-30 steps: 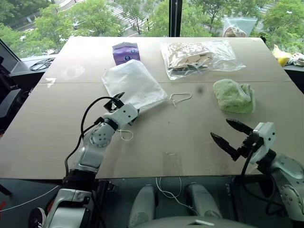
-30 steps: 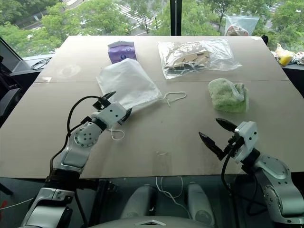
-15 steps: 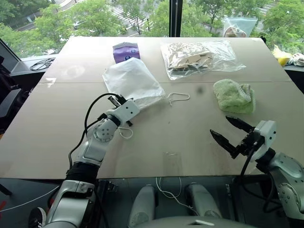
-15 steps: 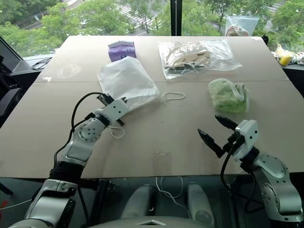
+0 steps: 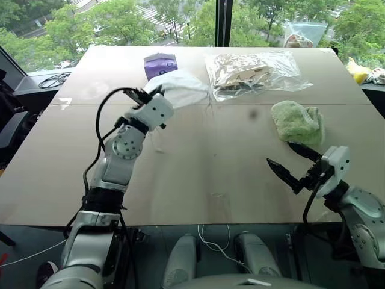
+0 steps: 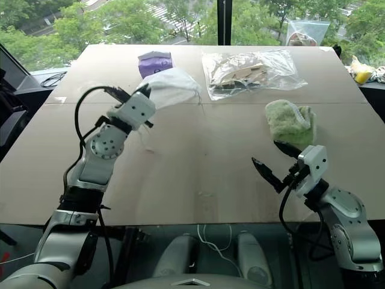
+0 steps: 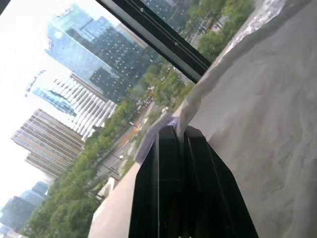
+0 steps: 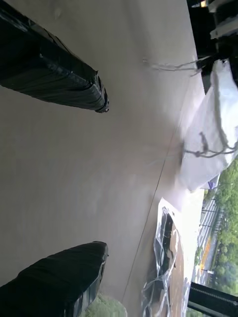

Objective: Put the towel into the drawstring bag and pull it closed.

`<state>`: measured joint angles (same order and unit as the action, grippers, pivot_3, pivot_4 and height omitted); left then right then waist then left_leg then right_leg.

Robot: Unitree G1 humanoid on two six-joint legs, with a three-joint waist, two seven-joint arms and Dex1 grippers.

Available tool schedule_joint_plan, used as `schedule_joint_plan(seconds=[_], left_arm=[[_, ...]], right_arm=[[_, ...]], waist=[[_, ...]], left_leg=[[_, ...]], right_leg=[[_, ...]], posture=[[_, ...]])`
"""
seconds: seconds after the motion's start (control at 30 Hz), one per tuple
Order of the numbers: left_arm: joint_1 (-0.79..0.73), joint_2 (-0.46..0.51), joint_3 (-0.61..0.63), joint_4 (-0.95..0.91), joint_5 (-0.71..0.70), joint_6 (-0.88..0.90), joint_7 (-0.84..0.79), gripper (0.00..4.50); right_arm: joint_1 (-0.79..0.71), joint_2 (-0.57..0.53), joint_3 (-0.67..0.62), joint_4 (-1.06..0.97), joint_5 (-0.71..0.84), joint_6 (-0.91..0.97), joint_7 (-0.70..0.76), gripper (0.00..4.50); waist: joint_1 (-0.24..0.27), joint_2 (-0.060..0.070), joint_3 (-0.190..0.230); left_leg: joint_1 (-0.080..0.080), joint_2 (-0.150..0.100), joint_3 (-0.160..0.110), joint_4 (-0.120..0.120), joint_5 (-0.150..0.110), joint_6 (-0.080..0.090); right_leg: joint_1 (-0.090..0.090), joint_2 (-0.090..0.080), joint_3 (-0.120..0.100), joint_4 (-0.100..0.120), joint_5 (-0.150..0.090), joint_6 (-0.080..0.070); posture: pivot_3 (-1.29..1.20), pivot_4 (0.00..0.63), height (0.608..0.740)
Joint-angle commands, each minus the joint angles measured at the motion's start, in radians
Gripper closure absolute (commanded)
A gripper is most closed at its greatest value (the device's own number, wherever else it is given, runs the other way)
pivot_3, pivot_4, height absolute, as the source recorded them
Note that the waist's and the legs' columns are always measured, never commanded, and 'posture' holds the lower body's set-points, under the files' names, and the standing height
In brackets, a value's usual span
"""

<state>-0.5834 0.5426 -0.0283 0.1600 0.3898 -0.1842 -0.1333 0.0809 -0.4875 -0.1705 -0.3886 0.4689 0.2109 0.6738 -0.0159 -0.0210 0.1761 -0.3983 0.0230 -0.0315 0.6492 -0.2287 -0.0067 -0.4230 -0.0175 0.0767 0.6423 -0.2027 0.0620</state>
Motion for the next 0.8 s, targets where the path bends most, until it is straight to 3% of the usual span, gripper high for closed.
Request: schedule_joint_plan(seconds=[0.03,0.1,0.2,0.37,0.57,0.8], left_arm=[[0.028,-0.008,-0.057,0.023,0.020,0.061,-0.069,4.43],[0.062,-0.033,-0.066,0.032,0.006,0.068,-0.066,4.43],[-0.010,-0.039,-0.022,-0.037,0.028,0.065,0.006,4.43],[-0.058,-0.060,-0.046,0.046,0.001,0.095,-0.032,4.43],[-0.070,-0.095,-0.059,0.055,-0.009,0.107,-0.042,4.43],[-0.067,-0.105,-0.058,0.053,-0.014,0.114,-0.041,4.43]], right_arm=[[-0.072,0.006,-0.045,0.033,-0.083,0.008,-0.136,0.00],[-0.111,0.012,-0.048,0.051,-0.114,0.051,-0.207,0.00],[-0.176,-0.028,-0.052,0.072,-0.176,0.143,-0.282,0.00],[-0.352,-0.008,-0.057,0.172,-0.153,0.246,-0.342,0.00],[-0.637,0.069,-0.097,0.494,-0.196,0.325,-0.541,0.00],[-0.756,0.057,-0.068,0.891,-0.281,0.308,-0.580,0.00]], waist=[[-0.004,0.001,-0.001],[-0.007,0.003,-0.002],[-0.006,-0.004,0.003],[-0.001,-0.002,0.002],[-0.014,-0.001,0.002],[-0.018,-0.001,0.002]], left_leg=[[0.000,0.000,0.000,0.000,0.000,0.000],[0.002,0.000,0.001,0.000,0.000,0.000],[0.000,0.000,-0.001,0.000,0.000,0.000],[-0.001,0.000,-0.003,0.002,0.000,0.000],[-0.001,-0.001,-0.002,0.001,0.000,0.000],[-0.002,-0.001,-0.003,-0.001,0.000,0.000]], right_leg=[[0.000,0.000,0.000,0.000,0.000,0.000],[0.001,0.000,0.001,0.000,0.000,-0.001],[0.000,0.001,-0.001,0.001,0.000,-0.001],[0.001,0.000,-0.002,0.001,0.000,0.000],[0.000,0.000,-0.001,0.000,0.003,-0.003],[0.000,-0.001,-0.002,-0.001,0.003,-0.003]], posture=[[0.00,0.150,0.740],[0.00,0.150,0.740],[0.00,0.150,0.740],[0.00,0.150,0.740],[0.00,0.150,0.740],[0.00,0.150,0.740]])
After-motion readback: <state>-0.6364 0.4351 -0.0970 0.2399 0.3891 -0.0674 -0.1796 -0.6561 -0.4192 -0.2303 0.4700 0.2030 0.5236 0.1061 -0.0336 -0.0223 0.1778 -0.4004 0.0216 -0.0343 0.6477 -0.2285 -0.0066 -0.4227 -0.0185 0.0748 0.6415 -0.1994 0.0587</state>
